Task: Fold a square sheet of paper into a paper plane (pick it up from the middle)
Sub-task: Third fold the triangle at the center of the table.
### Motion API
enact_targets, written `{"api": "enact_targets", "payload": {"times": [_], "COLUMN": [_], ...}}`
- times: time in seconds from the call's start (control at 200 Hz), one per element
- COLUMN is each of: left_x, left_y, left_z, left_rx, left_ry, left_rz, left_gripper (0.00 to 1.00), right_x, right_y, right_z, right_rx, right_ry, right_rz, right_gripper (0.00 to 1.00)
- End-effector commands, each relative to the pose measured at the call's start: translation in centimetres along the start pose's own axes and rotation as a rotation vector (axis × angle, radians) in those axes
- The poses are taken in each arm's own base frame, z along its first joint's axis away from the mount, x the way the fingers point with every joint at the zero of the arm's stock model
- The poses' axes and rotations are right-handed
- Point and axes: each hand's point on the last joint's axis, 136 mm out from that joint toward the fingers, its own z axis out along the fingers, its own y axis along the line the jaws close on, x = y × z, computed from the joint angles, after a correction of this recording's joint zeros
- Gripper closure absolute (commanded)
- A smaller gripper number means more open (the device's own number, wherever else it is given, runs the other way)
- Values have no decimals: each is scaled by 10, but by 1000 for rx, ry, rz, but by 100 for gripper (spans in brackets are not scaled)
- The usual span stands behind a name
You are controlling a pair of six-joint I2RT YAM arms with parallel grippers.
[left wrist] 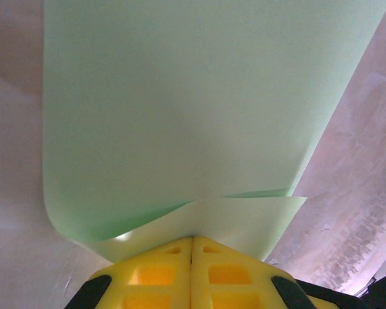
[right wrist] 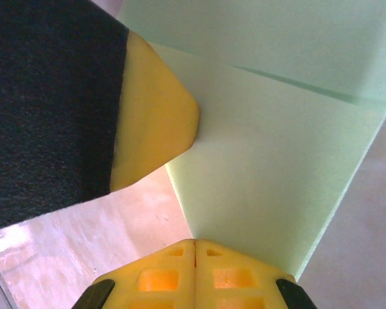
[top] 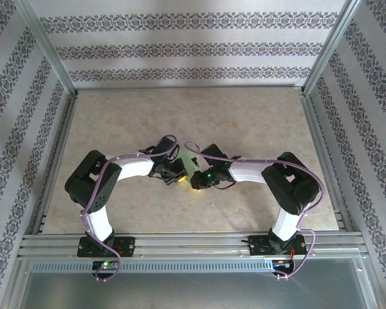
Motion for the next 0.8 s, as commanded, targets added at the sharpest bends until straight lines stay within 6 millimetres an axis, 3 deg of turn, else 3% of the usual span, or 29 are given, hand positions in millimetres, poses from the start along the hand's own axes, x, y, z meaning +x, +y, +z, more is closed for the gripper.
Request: {"api": "enact_targets", "payload": {"times": [0.0,0.385,0.62,0.705,0.795], "left_x": [11,11,10,8,2], "left_y": [53,66,61,53,35], "left_z": [14,14,14,14,14], "left_rx": [-196,-242,-226,-202,-152], "left_ry": [26,30,34,34,35], "left_rz": [-38,-43,-28,-1,61], "left_gripper": [94,94,94,94,94], "right_x": [13,39,63,55,28], "right_y": [-2,-11,-20,-18,-6], "right_z": [5,-6,-18,-28,-48], "right_rx": [6,17,35,29,14], "right_ry": [59,98,117,75,-45], "right_rz": [2,32,55,47,2], "right_gripper": [95,94,94,94,93]}}
